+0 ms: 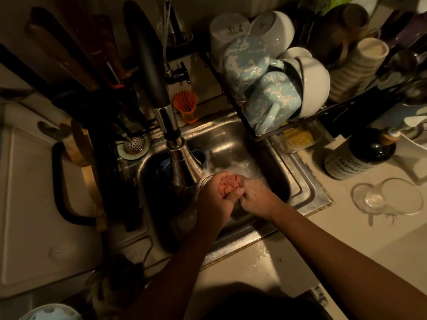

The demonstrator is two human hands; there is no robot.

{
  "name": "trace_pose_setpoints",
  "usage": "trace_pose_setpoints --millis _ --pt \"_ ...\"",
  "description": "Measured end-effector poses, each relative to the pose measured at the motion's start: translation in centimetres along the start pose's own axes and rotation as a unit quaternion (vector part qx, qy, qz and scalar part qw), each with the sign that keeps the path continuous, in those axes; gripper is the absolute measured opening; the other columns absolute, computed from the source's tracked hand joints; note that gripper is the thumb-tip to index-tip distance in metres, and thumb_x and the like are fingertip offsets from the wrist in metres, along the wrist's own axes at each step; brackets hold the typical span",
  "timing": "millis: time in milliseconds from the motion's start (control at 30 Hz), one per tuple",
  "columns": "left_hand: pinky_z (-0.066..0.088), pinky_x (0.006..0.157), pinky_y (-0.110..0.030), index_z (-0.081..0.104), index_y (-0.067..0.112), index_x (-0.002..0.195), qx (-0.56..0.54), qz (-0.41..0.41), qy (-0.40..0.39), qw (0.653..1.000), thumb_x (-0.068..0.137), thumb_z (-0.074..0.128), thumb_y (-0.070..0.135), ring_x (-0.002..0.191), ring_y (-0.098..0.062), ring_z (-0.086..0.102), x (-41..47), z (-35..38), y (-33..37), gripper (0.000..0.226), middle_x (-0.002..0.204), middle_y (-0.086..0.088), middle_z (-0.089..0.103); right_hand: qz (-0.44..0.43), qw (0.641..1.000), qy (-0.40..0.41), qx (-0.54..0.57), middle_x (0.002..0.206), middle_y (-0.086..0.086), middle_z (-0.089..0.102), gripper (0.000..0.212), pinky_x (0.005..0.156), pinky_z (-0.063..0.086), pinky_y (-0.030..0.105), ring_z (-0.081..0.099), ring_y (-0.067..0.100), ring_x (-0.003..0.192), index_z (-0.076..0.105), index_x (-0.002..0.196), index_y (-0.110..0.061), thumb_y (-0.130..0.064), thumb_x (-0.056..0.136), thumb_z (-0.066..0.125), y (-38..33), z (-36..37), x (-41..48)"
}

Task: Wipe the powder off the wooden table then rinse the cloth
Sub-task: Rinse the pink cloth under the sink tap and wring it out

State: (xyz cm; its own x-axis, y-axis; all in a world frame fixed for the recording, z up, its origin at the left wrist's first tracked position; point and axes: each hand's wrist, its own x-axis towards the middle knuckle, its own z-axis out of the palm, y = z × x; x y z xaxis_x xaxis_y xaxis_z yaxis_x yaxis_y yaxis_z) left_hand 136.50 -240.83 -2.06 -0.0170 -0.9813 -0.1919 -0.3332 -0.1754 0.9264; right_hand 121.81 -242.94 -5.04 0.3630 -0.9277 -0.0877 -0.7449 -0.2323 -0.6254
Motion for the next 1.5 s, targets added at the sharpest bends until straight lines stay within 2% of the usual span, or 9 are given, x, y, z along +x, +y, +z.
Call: trace_pose_setpoints --millis 133,267,567,700,867,1067,1267,1400,1500 --pt "0.056 0.089 -0.046 0.066 0.026 0.108 0.003 0.004 0.005 1.0 0.076 0.06 0.024 0.098 -0.018 0.069 1.0 -0.5 0.4 0.033 0.103 0.001 0.073 0.05 0.979 -0.119 0.154 0.111 0.003 0.072 0.041 0.092 0.053 0.037 0.067 0.02 0.1 0.063 0.124 -0.019 -0.048 0.096 0.059 0.2 -2.1 0.5" --pt "0.056 0.082 -0.028 0.066 0.012 0.113 0.011 0.037 -0.005 0.999 0.084 0.051 0.026 0.089 -0.012 0.069 1.6 -1.9 0.3 0.035 0.098 0.0 0.071 0.118 0.865 -0.165 0.459 0.116 0.01 0.072 0.049 0.095 0.049 0.029 0.065 0.016 0.107 0.063 0.13 -0.01 -0.041 0.093 0.055 0.3 -4.0 0.2" --pt "0.047 0.103 -0.035 0.063 0.051 0.109 0.004 0.113 -0.016 0.993 0.089 0.049 0.018 0.119 -0.008 0.06 1.7 -0.7 1.1 0.041 0.121 0.022 0.065 0.213 0.743 -0.258 0.58 0.105 0.01 0.072 0.058 0.083 0.05 0.036 0.069 0.024 0.096 0.06 0.117 -0.015 -0.06 0.085 0.044 1.1 -3.7 0.8" --pt "0.038 0.113 -0.035 0.069 0.03 0.109 0.019 0.087 -0.057 0.994 0.088 0.048 -0.002 0.13 -0.004 0.051 3.1 -0.9 0.4 0.043 0.131 0.004 0.063 0.192 0.686 -0.272 0.648 0.1 0.016 0.067 0.077 0.067 0.046 0.03 0.064 0.024 0.081 0.065 0.117 -0.013 -0.076 0.088 0.032 1.7 -3.4 0.9" --pt "0.031 0.095 0.002 0.071 0.005 0.105 0.061 0.15 -0.012 0.987 0.082 0.068 -0.007 0.115 0.017 0.048 2.5 -1.4 1.9 0.026 0.111 0.023 0.061 0.218 0.727 -0.112 0.641 0.081 0.007 0.058 0.036 0.052 0.038 0.018 0.047 0.009 0.06 0.058 0.121 -0.006 -0.034 0.106 0.043 1.0 -2.4 2.1" --pt "0.038 0.083 0.0 0.069 0.016 0.098 0.124 0.124 0.079 0.981 0.078 0.066 0.01 0.083 0.002 0.056 2.0 -0.6 0.7 0.02 0.09 0.02 0.064 0.202 0.824 -0.107 0.518 0.073 0.005 0.061 0.025 0.047 0.038 0.017 0.05 0.007 0.055 0.054 0.124 0.006 0.007 0.101 0.044 0.3 -2.1 2.6" --pt "0.055 0.061 -0.026 0.064 0.022 0.089 -0.014 0.042 0.086 0.995 0.088 0.056 0.016 0.067 -0.01 0.068 2.3 0.4 1.2 0.01 0.078 0.002 0.071 0.121 0.94 0.074 0.311 0.078 0.017 0.058 0.029 0.062 0.042 0.035 0.05 0.012 0.065 0.058 0.098 0.005 -0.023 0.09 0.056 -0.2 -0.1 2.3" --pt "0.044 0.051 -0.009 0.066 0.011 0.081 -0.052 -0.055 0.095 0.993 0.09 0.058 -0.001 0.054 0.006 0.062 3.1 0.9 1.9 0.017 0.064 0.011 0.063 0.05 0.963 0.156 0.212 0.076 0.009 0.06 0.02 0.07 0.047 0.041 0.058 0.021 0.072 0.058 0.084 -0.002 -0.018 0.096 0.054 0.0 0.2 1.9" --pt "0.054 0.067 -0.029 0.07 0.012 0.084 -0.15 -0.169 0.023 0.974 0.092 0.057 0.006 0.078 -0.026 0.072 4.2 1.3 -0.2 0.016 0.073 -0.005 0.071 0.011 0.981 0.143 0.129 0.083 0.009 0.066 0.013 0.07 0.05 0.04 0.064 0.025 0.079 0.064 0.092 -0.004 -0.015 0.091 0.057 1.0 0.5 1.4"
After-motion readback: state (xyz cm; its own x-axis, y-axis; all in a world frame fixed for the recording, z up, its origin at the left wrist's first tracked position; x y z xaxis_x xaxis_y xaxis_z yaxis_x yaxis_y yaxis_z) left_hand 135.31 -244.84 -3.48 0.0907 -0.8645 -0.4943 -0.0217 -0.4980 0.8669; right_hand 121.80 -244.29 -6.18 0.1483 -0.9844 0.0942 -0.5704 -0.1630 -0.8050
